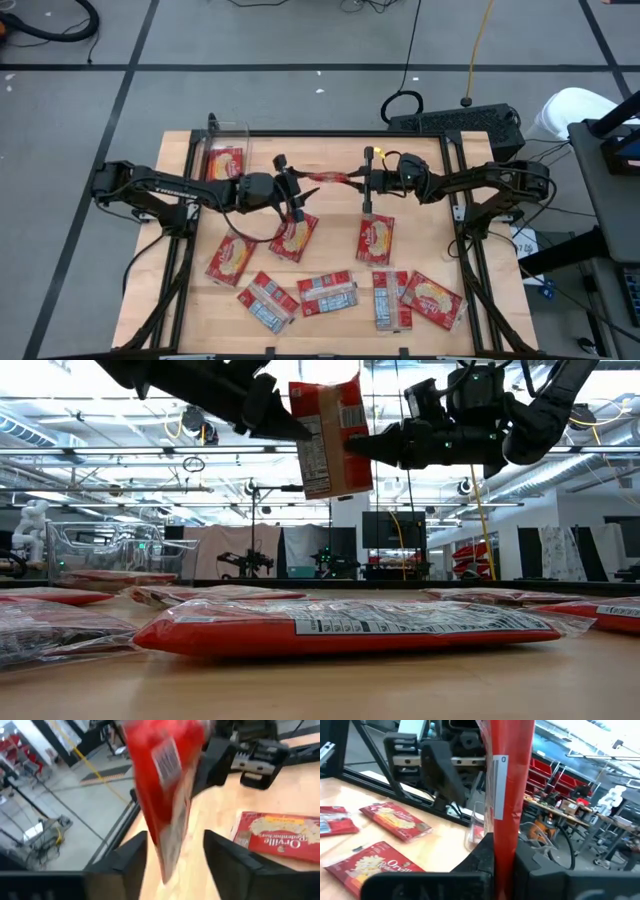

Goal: Sort popcorn bags into baskets
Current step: Put the red popcorn bag into the transparent bin

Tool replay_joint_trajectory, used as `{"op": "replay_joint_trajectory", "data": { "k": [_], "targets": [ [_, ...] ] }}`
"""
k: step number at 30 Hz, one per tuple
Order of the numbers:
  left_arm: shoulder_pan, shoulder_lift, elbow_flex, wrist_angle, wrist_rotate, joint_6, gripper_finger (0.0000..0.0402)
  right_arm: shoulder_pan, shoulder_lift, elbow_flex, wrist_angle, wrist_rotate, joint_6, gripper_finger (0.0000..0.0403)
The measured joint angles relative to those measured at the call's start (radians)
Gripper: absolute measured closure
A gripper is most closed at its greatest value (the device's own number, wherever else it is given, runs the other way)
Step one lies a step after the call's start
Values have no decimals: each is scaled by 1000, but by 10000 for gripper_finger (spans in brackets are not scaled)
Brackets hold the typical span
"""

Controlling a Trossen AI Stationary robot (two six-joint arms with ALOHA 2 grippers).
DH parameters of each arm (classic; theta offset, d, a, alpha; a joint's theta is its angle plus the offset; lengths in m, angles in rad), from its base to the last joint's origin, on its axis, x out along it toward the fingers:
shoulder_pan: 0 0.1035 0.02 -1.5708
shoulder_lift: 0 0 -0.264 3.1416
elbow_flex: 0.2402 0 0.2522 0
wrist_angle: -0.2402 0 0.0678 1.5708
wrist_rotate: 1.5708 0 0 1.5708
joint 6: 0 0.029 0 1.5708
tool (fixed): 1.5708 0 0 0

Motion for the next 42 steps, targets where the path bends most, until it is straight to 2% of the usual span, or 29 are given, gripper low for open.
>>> {"op": "replay_joint_trajectory", "data": {
  "k": [4, 8, 11, 14, 27, 31, 35, 42],
  "targets": [
    [22, 7, 0, 8, 20, -36, 168, -6, 0, 0, 35, -9, 9, 396],
    [40, 36, -2, 46, 72, -33, 174, -5, 0, 0, 82, -106, 52, 388],
    [47, 62, 0, 144, 160, 5, 192, -3, -1, 1, 114, -134, 77, 389],
    [46, 92, 0, 221, 200, 35, 213, 0, -1, 1, 125, -133, 87, 391],
    [32, 91, -1, 302, 200, 128, 317, 3, -1, 1, 134, -133, 89, 390],
    [33, 91, -1, 302, 200, 117, 332, 3, -1, 1, 134, -131, 86, 390],
    [26, 91, -1, 301, 183, 100, 321, 3, -1, 1, 130, -131, 84, 390],
    [3, 70, 0, 242, 139, 94, 247, 3, -1, 1, 107, -132, 84, 390]
  ]
}}
